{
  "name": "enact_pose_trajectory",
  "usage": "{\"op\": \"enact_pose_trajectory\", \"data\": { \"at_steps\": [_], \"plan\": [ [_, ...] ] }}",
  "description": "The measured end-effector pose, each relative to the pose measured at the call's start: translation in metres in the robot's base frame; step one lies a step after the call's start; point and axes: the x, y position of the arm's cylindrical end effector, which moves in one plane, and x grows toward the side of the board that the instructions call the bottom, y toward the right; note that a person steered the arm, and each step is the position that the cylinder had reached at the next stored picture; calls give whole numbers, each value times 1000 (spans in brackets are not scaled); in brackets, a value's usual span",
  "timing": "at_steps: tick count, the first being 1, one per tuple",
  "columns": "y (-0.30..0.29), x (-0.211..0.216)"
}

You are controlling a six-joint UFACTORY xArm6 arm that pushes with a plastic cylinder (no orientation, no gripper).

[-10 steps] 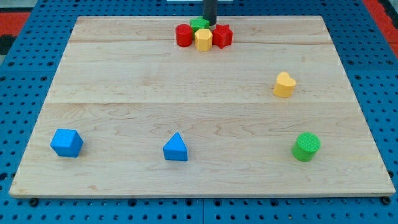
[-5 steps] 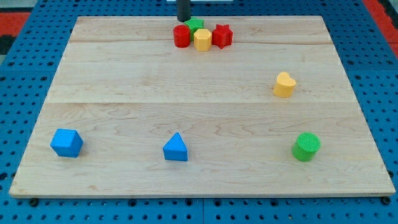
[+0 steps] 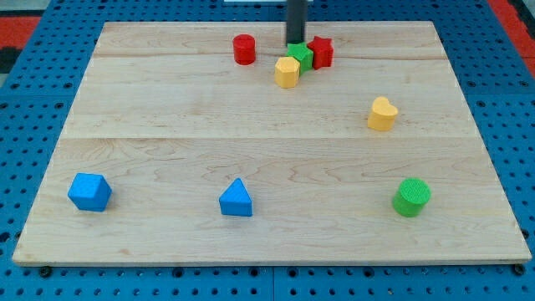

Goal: Keep the red star above the yellow heart

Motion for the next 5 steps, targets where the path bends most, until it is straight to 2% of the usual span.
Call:
{"op": "enact_pose_trajectory", "data": {
  "at_steps": [1, 3, 5],
  "plan": [
    [25, -1],
    [89, 40],
    [97, 54]
  ]
}}
